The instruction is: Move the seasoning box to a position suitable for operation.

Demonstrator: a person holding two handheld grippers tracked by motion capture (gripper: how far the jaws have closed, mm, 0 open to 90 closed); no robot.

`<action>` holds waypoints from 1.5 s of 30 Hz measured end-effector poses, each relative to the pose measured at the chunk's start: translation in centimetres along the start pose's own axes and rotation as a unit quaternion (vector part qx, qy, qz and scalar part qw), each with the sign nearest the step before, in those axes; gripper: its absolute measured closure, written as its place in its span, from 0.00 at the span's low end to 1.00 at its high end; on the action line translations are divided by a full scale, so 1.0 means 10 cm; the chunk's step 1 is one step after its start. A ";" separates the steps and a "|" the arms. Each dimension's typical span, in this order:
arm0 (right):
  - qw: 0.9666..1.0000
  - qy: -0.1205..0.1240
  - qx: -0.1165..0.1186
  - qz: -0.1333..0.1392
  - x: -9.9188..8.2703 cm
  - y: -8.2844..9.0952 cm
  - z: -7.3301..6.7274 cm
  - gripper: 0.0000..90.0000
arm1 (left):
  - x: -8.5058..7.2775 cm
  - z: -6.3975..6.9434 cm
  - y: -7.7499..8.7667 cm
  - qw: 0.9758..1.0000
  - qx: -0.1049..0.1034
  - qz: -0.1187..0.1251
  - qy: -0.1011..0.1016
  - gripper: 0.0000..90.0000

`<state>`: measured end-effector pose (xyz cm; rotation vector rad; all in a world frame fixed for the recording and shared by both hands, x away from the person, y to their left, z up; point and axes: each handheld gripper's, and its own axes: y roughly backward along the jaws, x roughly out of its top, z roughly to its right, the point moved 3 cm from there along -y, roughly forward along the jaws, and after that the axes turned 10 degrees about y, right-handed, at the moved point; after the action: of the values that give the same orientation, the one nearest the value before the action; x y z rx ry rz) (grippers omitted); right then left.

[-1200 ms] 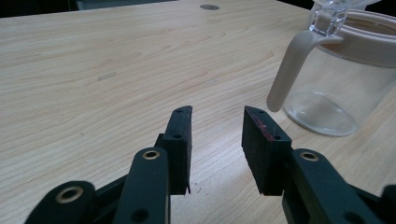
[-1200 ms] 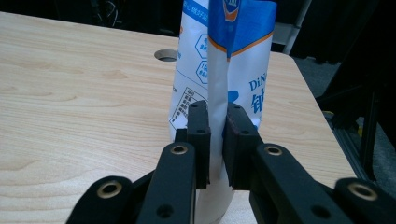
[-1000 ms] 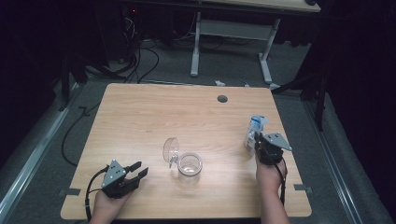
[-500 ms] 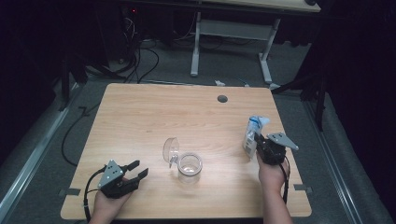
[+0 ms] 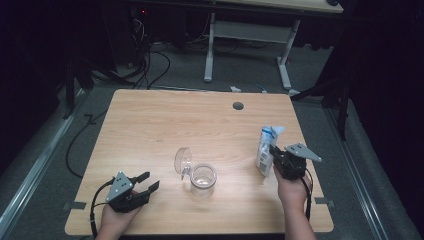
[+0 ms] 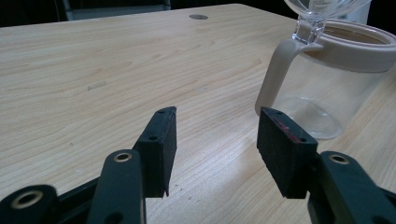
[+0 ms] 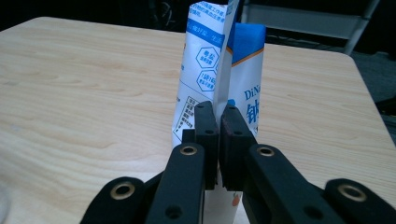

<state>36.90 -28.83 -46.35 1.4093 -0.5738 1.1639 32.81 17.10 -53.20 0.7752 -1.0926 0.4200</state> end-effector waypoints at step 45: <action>0.978 0.100 0.150 -0.107 0.23 0.31 -0.49 0.98 | -0.02 0.06 0.02 1.000 -0.014 0.020 -0.019 0.52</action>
<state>33.56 -24.32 -43.68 1.5418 -0.1027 1.2340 32.23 16.74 -53.14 0.7394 -1.1488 0.4251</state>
